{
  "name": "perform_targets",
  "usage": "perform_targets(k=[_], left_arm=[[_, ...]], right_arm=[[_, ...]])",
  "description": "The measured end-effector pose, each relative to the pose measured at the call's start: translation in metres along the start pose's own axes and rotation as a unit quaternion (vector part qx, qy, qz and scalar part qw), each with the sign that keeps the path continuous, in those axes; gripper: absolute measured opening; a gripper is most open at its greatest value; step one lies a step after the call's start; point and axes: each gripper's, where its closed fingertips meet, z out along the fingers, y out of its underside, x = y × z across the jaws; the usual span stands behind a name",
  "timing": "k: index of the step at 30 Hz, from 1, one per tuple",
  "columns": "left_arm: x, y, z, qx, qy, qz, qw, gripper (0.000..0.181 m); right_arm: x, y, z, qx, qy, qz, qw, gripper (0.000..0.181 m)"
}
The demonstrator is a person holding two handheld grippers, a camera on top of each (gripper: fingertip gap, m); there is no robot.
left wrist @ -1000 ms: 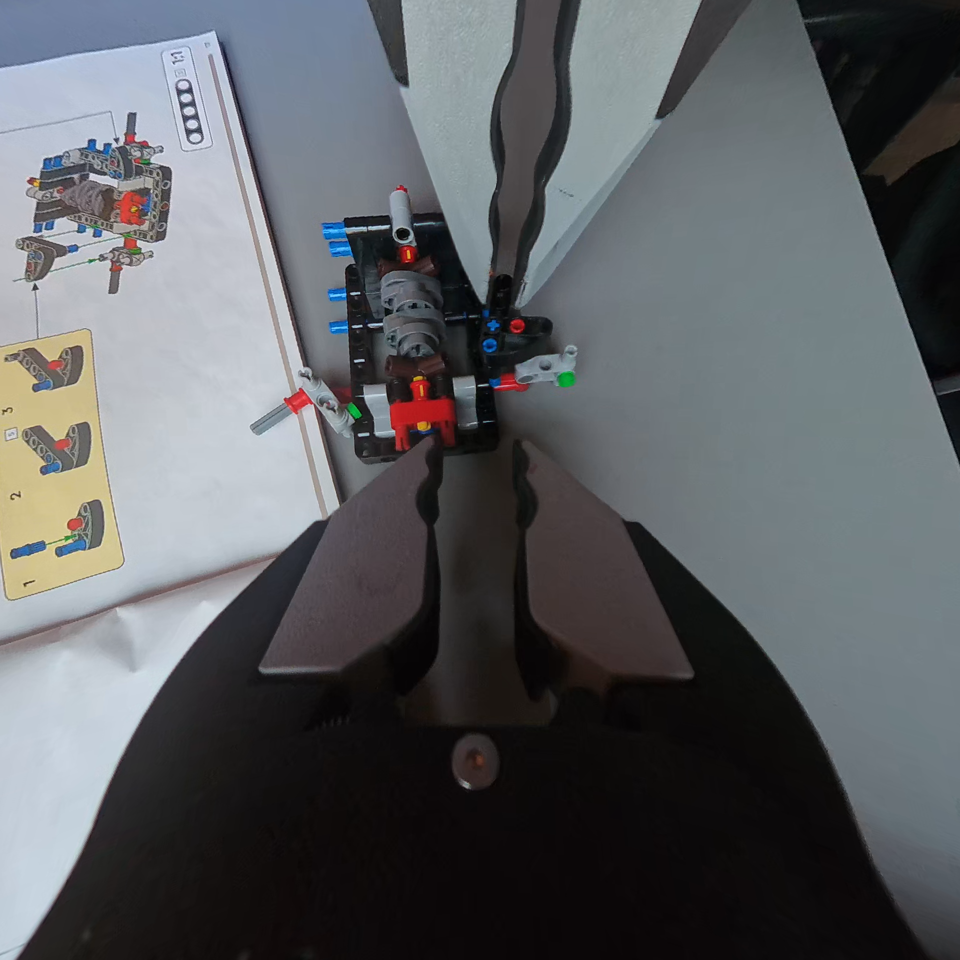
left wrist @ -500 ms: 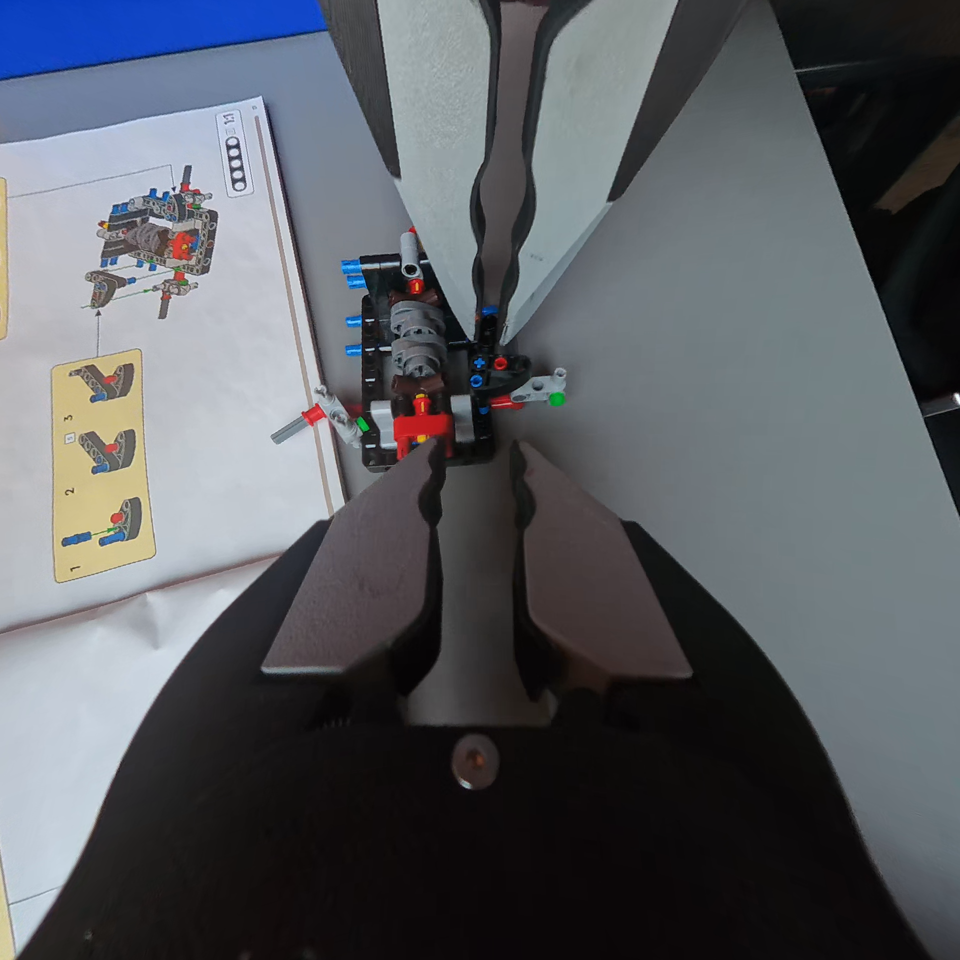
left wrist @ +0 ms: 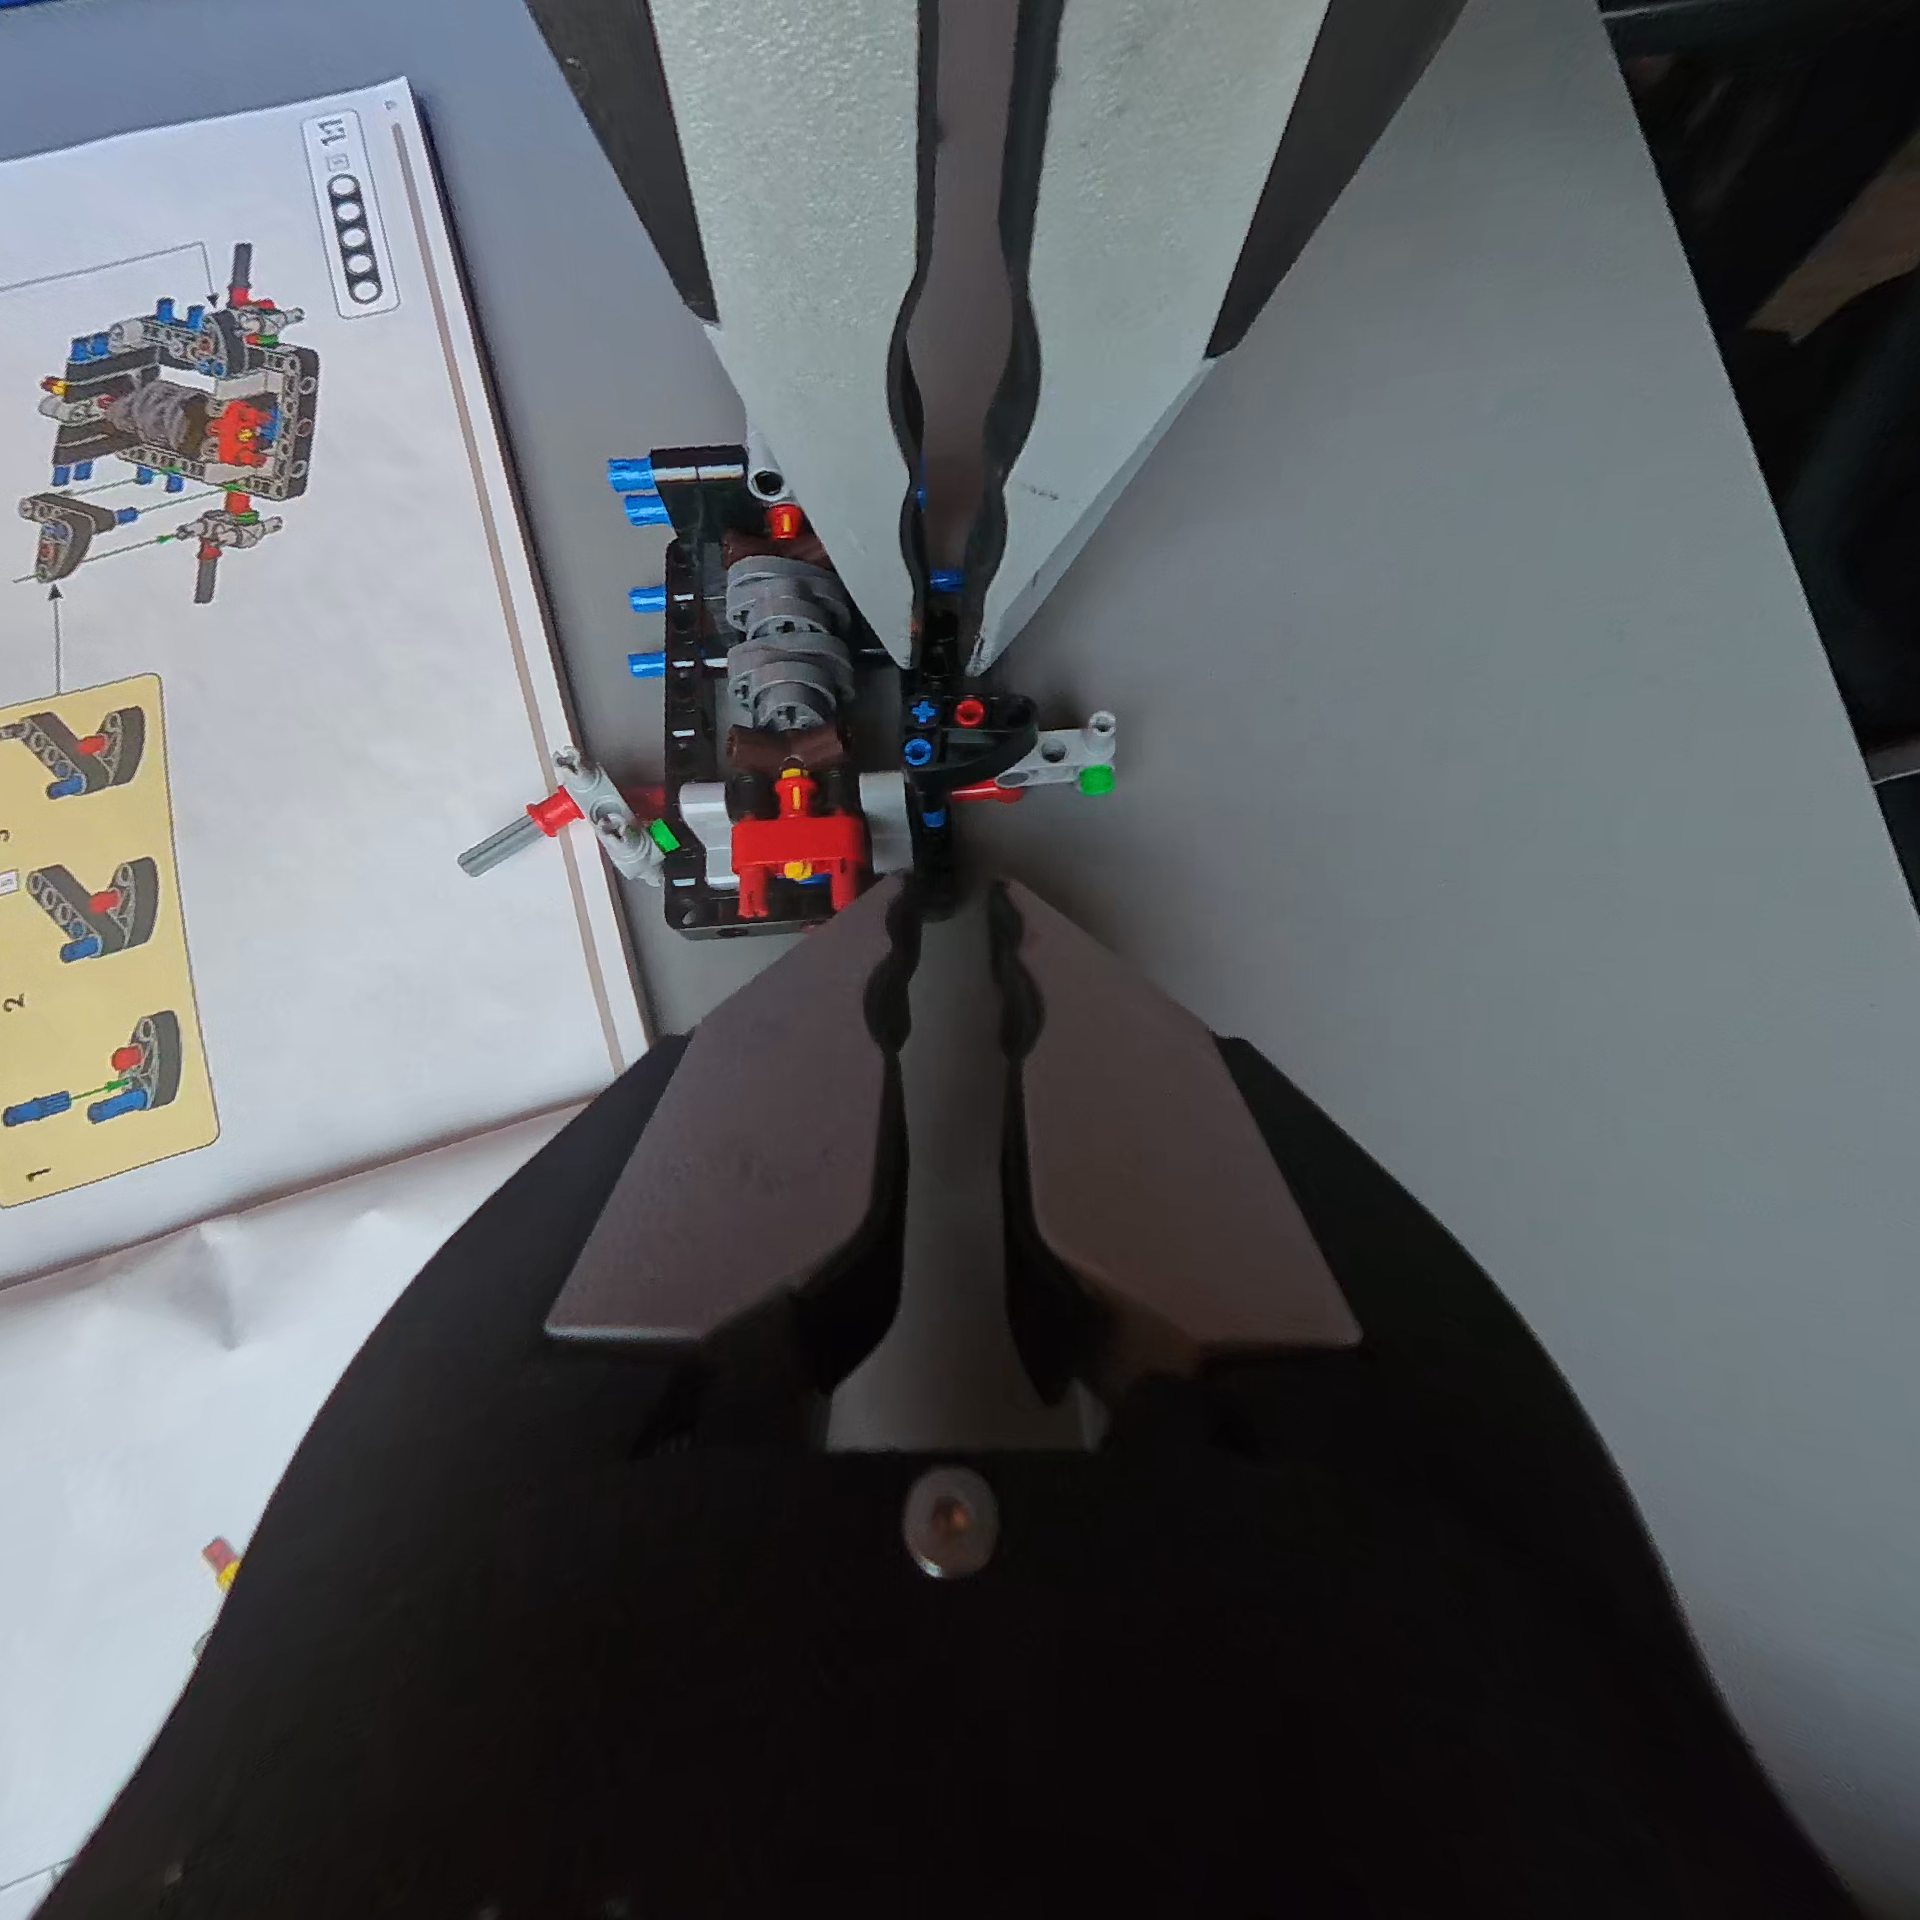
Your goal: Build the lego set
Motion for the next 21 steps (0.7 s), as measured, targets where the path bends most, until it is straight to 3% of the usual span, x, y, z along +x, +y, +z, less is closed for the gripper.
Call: perform_targets(k=[7,21], left_arm=[[-0.002,-0.017,-0.011,0.037,-0.024,0.024,0.999,0.014],[-0.004,-0.007,-0.006,0.028,-0.02,0.02,0.999,0.01]], right_arm=[[0.0,0.001,0.002,-0.011,-0.012,-0.003,1.0,0.003],[0.005,-0.005,-0.007,0.019,0.01,-0.035,0.999,0.003]])
